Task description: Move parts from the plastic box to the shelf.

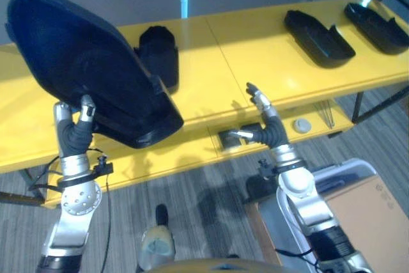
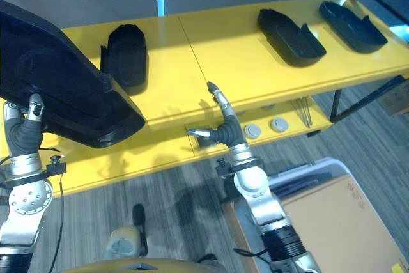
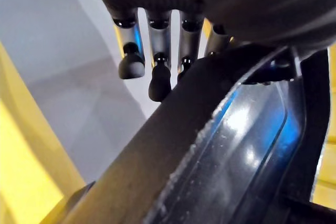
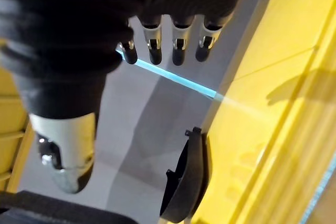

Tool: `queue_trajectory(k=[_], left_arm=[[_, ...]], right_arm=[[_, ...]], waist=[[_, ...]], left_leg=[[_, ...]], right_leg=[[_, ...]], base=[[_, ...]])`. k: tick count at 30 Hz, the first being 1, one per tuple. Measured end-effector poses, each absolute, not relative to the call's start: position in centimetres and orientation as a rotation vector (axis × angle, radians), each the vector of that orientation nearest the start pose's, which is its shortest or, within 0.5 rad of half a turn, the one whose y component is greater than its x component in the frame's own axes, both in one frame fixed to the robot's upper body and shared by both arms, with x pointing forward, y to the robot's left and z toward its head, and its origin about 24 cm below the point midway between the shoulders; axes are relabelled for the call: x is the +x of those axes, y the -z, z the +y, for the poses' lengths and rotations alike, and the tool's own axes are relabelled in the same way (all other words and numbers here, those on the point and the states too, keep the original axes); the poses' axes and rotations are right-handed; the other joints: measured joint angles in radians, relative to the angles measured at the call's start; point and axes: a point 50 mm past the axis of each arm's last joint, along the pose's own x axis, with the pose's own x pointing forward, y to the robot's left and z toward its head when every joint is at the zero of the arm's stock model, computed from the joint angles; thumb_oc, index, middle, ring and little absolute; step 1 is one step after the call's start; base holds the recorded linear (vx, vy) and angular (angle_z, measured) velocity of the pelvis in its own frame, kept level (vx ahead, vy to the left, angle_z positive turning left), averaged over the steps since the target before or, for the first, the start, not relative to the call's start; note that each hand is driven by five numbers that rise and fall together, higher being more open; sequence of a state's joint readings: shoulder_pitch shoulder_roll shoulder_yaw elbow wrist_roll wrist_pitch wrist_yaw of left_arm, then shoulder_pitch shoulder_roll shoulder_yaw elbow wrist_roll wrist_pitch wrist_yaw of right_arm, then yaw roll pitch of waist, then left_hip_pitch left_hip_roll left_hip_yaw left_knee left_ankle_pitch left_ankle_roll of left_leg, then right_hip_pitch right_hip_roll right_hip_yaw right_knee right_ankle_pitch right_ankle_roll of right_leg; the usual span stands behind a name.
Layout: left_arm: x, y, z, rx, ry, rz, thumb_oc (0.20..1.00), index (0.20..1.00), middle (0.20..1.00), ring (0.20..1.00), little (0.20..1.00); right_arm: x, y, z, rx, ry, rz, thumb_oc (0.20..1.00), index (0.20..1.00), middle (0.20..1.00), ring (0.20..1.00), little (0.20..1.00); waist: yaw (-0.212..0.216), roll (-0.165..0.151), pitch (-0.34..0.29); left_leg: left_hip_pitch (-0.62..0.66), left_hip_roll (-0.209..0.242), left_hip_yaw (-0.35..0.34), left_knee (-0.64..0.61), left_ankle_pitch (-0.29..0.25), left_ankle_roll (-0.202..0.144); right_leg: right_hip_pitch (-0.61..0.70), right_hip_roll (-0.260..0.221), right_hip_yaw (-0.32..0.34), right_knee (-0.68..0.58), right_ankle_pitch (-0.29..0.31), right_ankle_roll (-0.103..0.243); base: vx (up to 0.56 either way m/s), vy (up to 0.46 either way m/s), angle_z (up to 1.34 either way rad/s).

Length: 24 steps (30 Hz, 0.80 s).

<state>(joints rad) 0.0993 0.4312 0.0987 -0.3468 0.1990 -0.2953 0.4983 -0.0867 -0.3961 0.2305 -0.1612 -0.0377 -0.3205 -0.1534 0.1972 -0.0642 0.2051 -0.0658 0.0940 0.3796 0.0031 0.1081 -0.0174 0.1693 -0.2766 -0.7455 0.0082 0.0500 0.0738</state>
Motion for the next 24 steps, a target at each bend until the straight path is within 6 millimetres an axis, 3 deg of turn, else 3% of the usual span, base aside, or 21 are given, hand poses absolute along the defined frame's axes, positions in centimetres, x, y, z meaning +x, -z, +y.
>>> queue_trajectory(k=[1, 2, 6, 7, 8, 9, 10, 11, 13, 15, 16, 17, 18, 20, 24], left_arm=[[21.0, -15.4, 22.7, 0.502, -0.425, -0.695, 0.200, 0.200, 0.200, 0.200, 0.200], [21.3, -16.6, 22.4, 0.473, -0.419, -0.748, 0.200, 0.200, 0.200, 0.200, 0.200], [22.3, -20.4, 21.0, 0.423, -0.329, -0.944, 0.200, 0.200, 0.200, 0.200, 0.200], [22.5, -21.6, 20.0, 0.394, -0.285, -1.016, 0.200, 0.200, 0.200, 0.200, 0.200], [22.5, -21.6, 20.0, 0.394, -0.285, -1.016, 0.200, 0.200, 0.200, 0.200, 0.200], [22.6, -22.2, 18.8, 0.354, -0.236, -1.074, 0.200, 0.200, 0.200, 0.200, 0.200], [22.6, -22.2, 18.8, 0.354, -0.236, -1.074, 0.200, 0.200, 0.200, 0.200, 0.200], [22.7, -22.4, 18.0, 0.337, -0.193, -1.091, 0.200, 0.200, 0.200, 0.200, 0.200], [22.9, -21.7, 17.5, 0.348, -0.148, -1.060, 0.200, 0.200, 0.200, 0.200, 0.200], [23.7, -21.0, 16.2, 0.318, -0.080, -1.020, 0.200, 0.200, 0.200, 0.200, 0.200], [23.8, -20.7, 15.7, 0.310, -0.048, -1.005, 0.200, 0.200, 0.200, 0.200, 0.200], [23.5, -20.1, 16.0, 0.316, -0.038, -0.973, 0.200, 0.200, 0.200, 0.200, 0.200], [23.2, -19.5, 16.3, 0.315, -0.045, -0.947, 0.200, 0.200, 0.200, 0.200, 0.200], [22.4, -18.9, 16.8, 0.307, -0.063, -0.921, 0.200, 0.200, 0.200, 0.200, 0.200], [21.7, -19.0, 17.6, 0.277, -0.096, -0.918, 0.200, 0.200, 0.200, 0.200, 0.200]], right_arm=[[24.9, -12.2, -14.7, -0.336, -0.182, -0.544, 1.000, 1.000, 1.000, 1.000, 1.000], [25.0, -12.4, -14.2, -0.328, -0.198, -0.552, 1.000, 1.000, 1.000, 1.000, 1.000], [25.2, -12.9, -12.9, -0.319, -0.245, -0.582, 1.000, 1.000, 1.000, 1.000, 1.000], [25.0, -13.2, -12.7, -0.306, -0.251, -0.599, 1.000, 1.000, 1.000, 1.000, 1.000], [25.0, -13.2, -12.7, -0.306, -0.251, -0.599, 1.000, 1.000, 1.000, 1.000, 1.000], [24.9, -13.1, -12.4, -0.301, -0.261, -0.595, 1.000, 1.000, 1.000, 1.000, 1.000], [24.9, -13.1, -12.4, -0.301, -0.261, -0.595, 1.000, 1.000, 1.000, 1.000, 1.000], [24.9, -12.9, -12.4, -0.297, -0.262, -0.587, 1.000, 1.000, 1.000, 1.000, 1.000], [24.8, -12.8, -12.4, -0.298, -0.269, -0.582, 1.000, 1.000, 1.000, 1.000, 1.000], [24.5, -12.4, -13.4, -0.299, -0.255, -0.559, 1.000, 1.000, 1.000, 1.000, 1.000], [24.5, -12.3, -13.6, -0.313, -0.267, -0.551, 1.000, 1.000, 1.000, 1.000, 1.000], [24.6, -12.9, -13.8, -0.342, -0.290, -0.574, 1.000, 1.000, 1.000, 1.000, 1.000], [24.6, -13.5, -14.0, -0.339, -0.280, -0.599, 1.000, 1.000, 1.000, 1.000, 1.000], [24.5, -13.9, -13.7, -0.331, -0.295, -0.626, 1.000, 1.000, 1.000, 1.000, 1.000], [24.5, -14.1, -13.1, -0.315, -0.330, -0.634, 1.000, 1.000, 1.000, 1.000, 1.000]], waist=[[0.000, 0.000, 0.000], [-0.001, -0.003, -0.001], [-0.037, -0.001, -0.007], [-0.078, 0.007, -0.014], [-0.078, 0.007, -0.014], [-0.107, 0.019, -0.016], [-0.107, 0.019, -0.016], [-0.125, 0.029, -0.011], [-0.149, 0.029, -0.013], [-0.190, 0.048, -0.011], [-0.197, 0.042, -0.011], [-0.161, 0.025, -0.019], [-0.149, 0.033, -0.022], [-0.137, 0.062, -0.035], [-0.107, 0.067, -0.036]], left_leg=[[0.000, 0.000, 0.000, 0.000, 0.000, 0.000], [0.000, -0.029, -0.003, 0.033, -0.038, 0.021], [0.019, -0.089, -0.028, 0.065, -0.090, 0.060], [0.024, -0.125, -0.071, 0.057, -0.097, 0.083], [0.024, -0.125, -0.071, 0.057, -0.097, 0.083], [0.035, -0.133, -0.088, 0.019, -0.086, 0.100], [0.035, -0.133, -0.088, 0.019, -0.086, 0.100], [0.034, -0.140, -0.128, -0.015, -0.061, 0.111], [0.042, -0.153, -0.157, -0.023, -0.050, 0.110], [0.041, -0.150, -0.280, -0.020, -0.045, 0.102], [0.046, -0.157, -0.300, -0.025, -0.033, 0.102], [0.055, -0.179, -0.294, -0.024, -0.030, 0.099], [0.059, -0.189, -0.302, -0.023, -0.031, 0.097], [0.055, -0.181, -0.324, -0.022, -0.028, 0.085], [0.041, -0.167, -0.327, -0.009, -0.040, 0.053]], right_leg=[[0.000, 0.000, 0.000, 0.000, 0.000, 0.000], [0.012, -0.031, -0.002, 0.013, 0.037, -0.002], [0.016, -0.133, 0.001, 0.151, 0.052, 0.004], [-0.018, -0.187, 0.072, 0.274, 0.062, -0.003], [-0.018, -0.187, 0.072, 0.274, 0.062, -0.003], [-0.109, -0.184, 0.252, 0.366, -0.036, 0.062], [-0.109, -0.184, 0.252, 0.366, -0.036, 0.062], [-0.195, -0.073, 0.426, 0.350, -0.135, 0.082], [-0.222, 0.027, 0.454, 0.273, -0.154, 0.071], [-0.235, 0.198, 0.668, 0.285, -0.237, 0.057], [-0.246, 0.249, 0.693, 0.303, -0.243, 0.048], [-0.279, 0.261, 0.661, 0.290, -0.210, 0.000], [-0.271, 0.248, 0.629, 0.282, -0.185, -0.068], [-0.250, 0.263, 0.618, 0.240, -0.172, -0.065], [-0.249, 0.279, 0.624, 0.200, -0.166, -0.075]], base=[[0.24, 0.485, 0.05], [0.19, 0.365, 0.07], [0.17, 0.354, 0.33], [0.07, 0.148, 0.52], [0.02, 0.123, 0.72], [0.03, 0.069, 0.31], [0.01, 0.065, 0.54], [0.09, -0.010, 0.51], [0.10, -0.005, 0.69], [0.03, -0.011, 1.35], [-0.04, -0.087, 1.28], [-0.03, -0.089, 0.58], [-0.06, -0.110, 0.15], [-0.04, -0.079, 0.24], [-0.09, -0.022, -0.03]])
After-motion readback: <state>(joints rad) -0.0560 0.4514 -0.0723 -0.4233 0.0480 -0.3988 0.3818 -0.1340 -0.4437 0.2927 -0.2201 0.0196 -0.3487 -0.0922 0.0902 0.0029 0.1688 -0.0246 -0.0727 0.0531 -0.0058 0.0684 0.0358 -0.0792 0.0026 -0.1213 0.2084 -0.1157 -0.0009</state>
